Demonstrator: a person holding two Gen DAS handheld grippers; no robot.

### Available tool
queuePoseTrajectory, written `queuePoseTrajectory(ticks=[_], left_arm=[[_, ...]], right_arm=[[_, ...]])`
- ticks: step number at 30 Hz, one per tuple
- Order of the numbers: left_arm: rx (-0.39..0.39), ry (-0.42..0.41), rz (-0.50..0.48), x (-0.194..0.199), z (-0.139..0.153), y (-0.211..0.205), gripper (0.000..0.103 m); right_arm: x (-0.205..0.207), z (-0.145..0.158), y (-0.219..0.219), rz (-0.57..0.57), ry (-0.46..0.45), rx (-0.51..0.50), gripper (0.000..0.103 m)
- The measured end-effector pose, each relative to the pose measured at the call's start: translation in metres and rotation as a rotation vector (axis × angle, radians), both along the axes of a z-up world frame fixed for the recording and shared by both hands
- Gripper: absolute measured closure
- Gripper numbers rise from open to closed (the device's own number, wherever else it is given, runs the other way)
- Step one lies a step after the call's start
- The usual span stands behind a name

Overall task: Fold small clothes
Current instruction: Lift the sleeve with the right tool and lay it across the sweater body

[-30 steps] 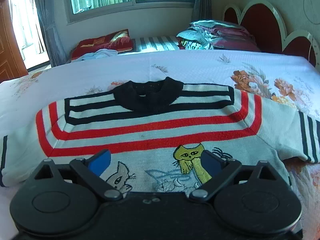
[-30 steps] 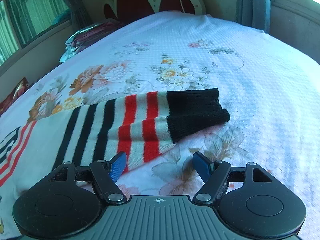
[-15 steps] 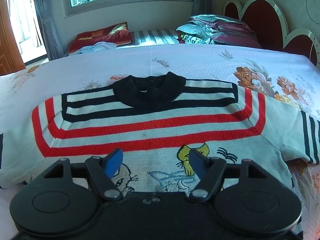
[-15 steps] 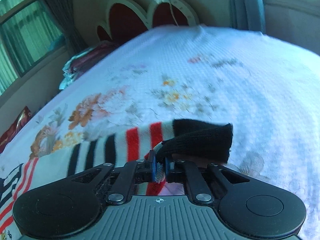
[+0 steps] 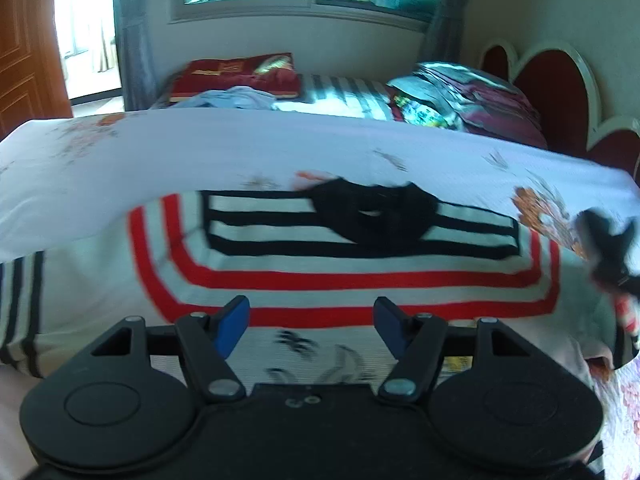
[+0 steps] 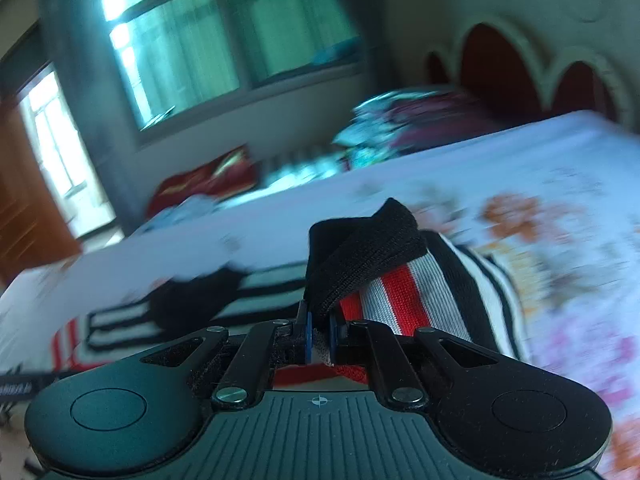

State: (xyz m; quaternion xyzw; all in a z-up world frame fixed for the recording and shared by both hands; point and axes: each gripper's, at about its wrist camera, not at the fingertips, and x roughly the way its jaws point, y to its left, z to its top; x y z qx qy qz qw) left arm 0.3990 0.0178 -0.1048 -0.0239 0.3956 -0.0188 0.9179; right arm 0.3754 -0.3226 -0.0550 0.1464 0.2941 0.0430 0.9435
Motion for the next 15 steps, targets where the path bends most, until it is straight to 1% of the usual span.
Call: queuePoseTrajectory(ticks=[3,5,6,8,9,10,12,13,15], left_arm=[[-0.021,0.008,0.015,0.000,-0.001,0.022,0.036],[-0.046,0.017,0.022,0.000,-0.003,0.032,0.029],[-0.058,0.023,0.019,0.000,-0.005,0.035,0.028],[-0.092,0.038,-0.006,0.000,-0.010,0.036,0.019],[-0.108,0.053,-0.021,0.001,-0.012,0.034,0.018],[-0.134,0.069,-0.040,0.003,-0.015,0.031,0.016],[-0.203,0.104,-0.091,0.006,-0.022,0.022,0.014],[-0.238,0.130,-0.115,0.009,-0.027,0.016,0.013],[-0.297,0.171,-0.143,0.016,-0.039,0.001,0.016]], right_arm=[[0.015,-0.019,0.053,0.098,0.057,0.010,0.095],[0.023,-0.031,0.079,0.137,0.105,0.005,0.095],[0.025,-0.037,0.090,0.155,0.131,-0.008,0.090],[0.025,-0.040,0.101,0.177,0.144,-0.010,0.077],[0.020,-0.038,0.101,0.179,0.136,-0.008,0.060],[0.015,-0.035,0.100,0.175,0.122,-0.011,0.046],[0.004,-0.029,0.091,0.155,0.085,-0.048,0.044],[-0.005,-0.028,0.085,0.141,0.081,-0.075,0.044],[-0.017,-0.030,0.072,0.108,0.088,-0.106,0.044]])
